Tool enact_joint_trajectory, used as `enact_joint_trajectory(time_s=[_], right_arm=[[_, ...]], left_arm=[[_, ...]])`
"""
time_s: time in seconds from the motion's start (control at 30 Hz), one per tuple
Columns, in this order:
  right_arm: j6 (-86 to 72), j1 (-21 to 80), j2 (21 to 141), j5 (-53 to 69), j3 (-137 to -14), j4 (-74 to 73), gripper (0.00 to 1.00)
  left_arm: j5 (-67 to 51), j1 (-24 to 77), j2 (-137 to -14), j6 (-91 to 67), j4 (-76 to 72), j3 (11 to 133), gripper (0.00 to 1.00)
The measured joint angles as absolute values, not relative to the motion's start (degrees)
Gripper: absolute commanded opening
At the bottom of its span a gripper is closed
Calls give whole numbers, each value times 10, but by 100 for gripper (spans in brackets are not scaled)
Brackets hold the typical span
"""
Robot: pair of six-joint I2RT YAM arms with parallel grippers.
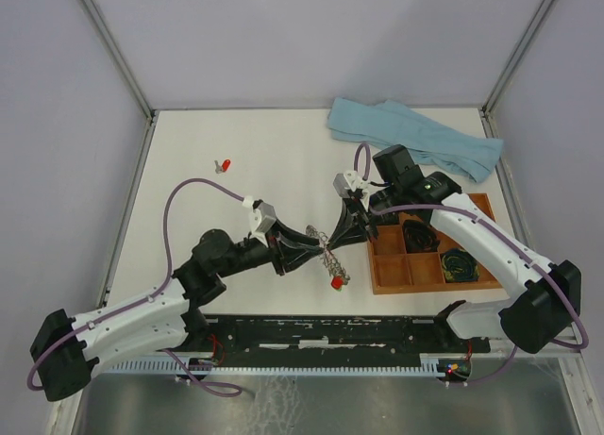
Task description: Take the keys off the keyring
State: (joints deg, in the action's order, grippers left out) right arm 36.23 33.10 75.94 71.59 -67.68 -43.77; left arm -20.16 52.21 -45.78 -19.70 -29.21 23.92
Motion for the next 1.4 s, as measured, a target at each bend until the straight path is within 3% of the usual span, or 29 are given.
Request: enact_joint_trajectory(time_s=[0.17,0.47,1.4], right_arm=[[361,331,759,716,-677,-438,1],[360,329,759,716,-677,-438,1],[276,325,759,694,-676,-369,1]], left_arm=[[-210,522,-474,-202,-292,239,28],[-227,522,-493,-206,-286,249,3],[-246,522,-528,-236,-263,257,3]])
